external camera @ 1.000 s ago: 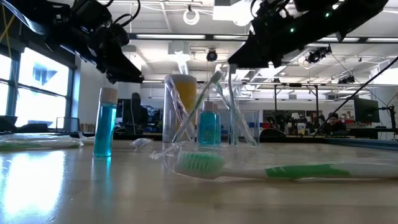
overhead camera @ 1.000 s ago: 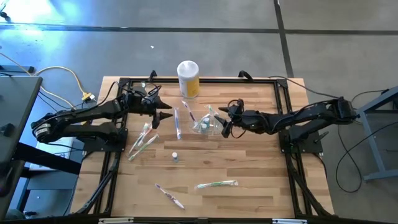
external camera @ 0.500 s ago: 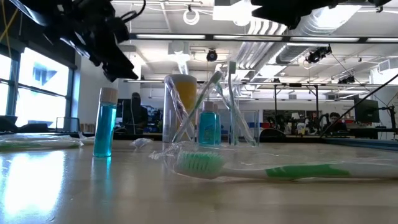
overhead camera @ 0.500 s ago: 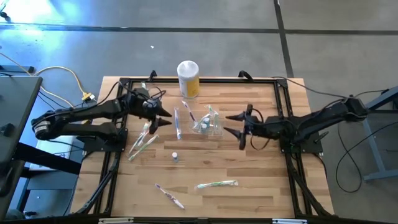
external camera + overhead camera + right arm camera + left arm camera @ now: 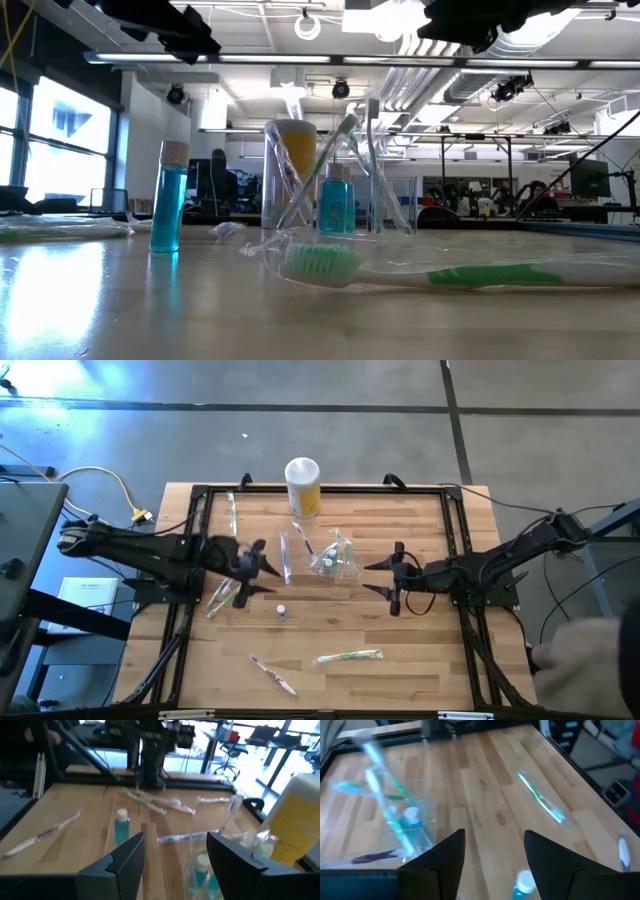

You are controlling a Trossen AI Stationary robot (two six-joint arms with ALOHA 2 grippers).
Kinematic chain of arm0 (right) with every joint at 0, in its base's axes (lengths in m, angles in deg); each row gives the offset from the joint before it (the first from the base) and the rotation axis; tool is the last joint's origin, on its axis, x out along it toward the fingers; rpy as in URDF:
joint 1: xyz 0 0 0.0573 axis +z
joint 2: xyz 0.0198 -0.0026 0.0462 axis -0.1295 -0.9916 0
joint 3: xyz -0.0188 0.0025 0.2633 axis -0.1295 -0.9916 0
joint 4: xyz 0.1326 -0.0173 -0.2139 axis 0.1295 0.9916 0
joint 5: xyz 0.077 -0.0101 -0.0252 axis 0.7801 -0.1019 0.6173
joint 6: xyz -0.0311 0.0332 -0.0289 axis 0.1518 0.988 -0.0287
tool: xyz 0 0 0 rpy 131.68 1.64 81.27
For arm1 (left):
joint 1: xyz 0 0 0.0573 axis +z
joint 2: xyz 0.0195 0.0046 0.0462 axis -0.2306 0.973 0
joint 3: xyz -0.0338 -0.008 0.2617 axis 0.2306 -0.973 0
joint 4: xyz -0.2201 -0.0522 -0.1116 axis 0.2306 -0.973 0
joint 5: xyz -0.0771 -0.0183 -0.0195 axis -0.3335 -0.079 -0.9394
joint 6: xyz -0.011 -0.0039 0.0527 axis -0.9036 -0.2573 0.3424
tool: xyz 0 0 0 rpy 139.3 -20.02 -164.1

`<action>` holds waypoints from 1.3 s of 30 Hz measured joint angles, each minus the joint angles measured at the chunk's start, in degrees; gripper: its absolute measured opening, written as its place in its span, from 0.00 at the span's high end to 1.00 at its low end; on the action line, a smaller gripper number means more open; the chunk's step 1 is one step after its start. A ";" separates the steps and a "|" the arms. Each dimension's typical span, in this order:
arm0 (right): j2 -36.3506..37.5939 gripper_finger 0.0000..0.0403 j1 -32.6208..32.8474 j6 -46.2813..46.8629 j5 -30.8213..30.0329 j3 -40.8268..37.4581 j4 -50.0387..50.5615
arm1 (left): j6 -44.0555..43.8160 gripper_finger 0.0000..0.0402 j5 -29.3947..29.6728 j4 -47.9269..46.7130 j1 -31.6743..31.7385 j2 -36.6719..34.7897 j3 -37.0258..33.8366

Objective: Pick & Place toothbrushing station
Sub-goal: Put the mouthwash into the middle section of the transparent organizer

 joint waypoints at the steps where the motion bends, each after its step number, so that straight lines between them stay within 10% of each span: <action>1: -0.31 0.49 0.07 0.11 -0.02 0.00 0.27 | -0.31 0.51 1.75 0.11 -2.18 0.35 0.05; 10: -3.52 0.49 0.76 2.52 7.67 -0.02 0.54 | -11.07 0.51 21.01 0.11 -17.64 2.60 0.07; 27: -12.25 0.49 0.76 9.31 9.16 -0.02 -1.79 | -27.76 0.51 28.80 0.71 -25.37 22.04 0.07; 39: -13.38 0.49 0.76 10.37 10.42 -0.02 -3.89 | -28.95 0.51 33.98 0.25 -26.32 23.13 0.17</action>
